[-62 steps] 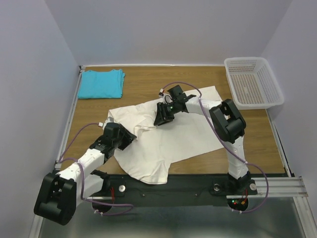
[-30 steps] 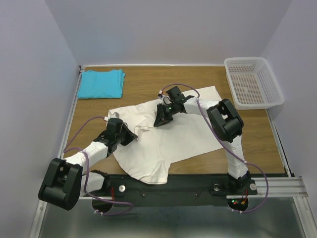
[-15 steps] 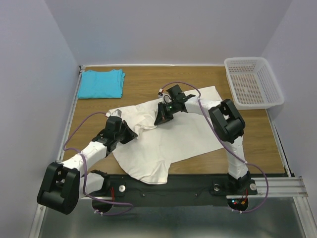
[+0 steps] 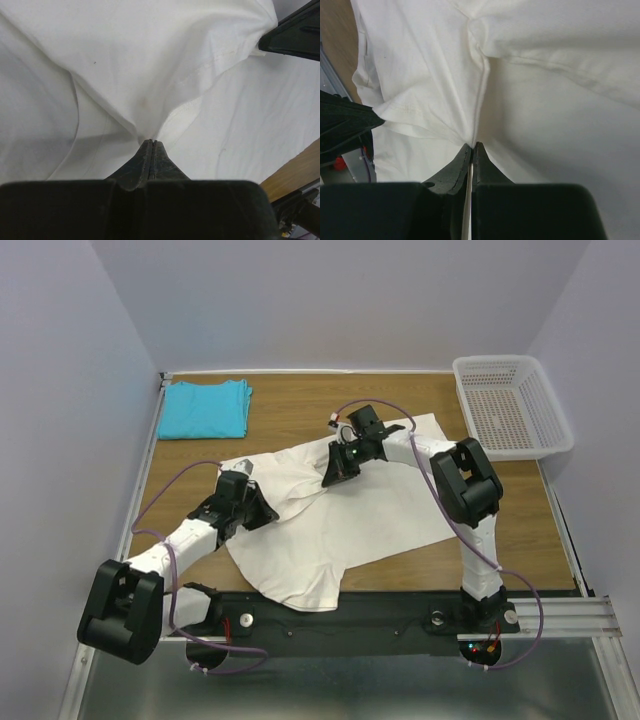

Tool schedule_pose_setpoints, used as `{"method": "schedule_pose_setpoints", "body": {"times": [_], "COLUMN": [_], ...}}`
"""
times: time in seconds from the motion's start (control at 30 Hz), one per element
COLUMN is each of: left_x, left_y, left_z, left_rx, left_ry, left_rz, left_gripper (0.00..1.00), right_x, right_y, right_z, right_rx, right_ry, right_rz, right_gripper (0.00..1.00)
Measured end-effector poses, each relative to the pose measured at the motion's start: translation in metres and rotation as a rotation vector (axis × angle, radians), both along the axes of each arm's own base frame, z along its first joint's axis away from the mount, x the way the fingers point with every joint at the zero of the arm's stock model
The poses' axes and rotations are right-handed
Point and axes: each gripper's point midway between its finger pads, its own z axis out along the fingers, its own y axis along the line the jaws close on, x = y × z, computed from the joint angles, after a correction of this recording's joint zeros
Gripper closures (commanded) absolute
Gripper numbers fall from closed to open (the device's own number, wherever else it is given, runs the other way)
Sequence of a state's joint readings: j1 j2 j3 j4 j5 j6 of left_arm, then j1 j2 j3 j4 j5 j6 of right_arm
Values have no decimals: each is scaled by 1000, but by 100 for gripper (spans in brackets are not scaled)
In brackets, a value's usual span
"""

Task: Fold and stack the t-shirts
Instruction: Fold the tshirt

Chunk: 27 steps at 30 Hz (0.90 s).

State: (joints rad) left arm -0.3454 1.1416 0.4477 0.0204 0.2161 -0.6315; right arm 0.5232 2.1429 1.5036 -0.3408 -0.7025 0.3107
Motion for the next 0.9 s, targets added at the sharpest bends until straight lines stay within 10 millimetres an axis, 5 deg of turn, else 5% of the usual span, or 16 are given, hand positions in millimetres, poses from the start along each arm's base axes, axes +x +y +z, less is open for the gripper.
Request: {"method": "schedule_pose_setpoints", "body": {"times": [0.9], "left_x": [-8], "left_y": [-8], "left_z": [2], "left_rx": [73], "left_ry": [108], "left_rz": [-97], "left_gripper": [100], "right_x": [5], "right_y": [-19], "right_z": [-4], "right_rx": [-53], "right_ry": [-30], "right_rz": [30], "right_gripper": [89]}}
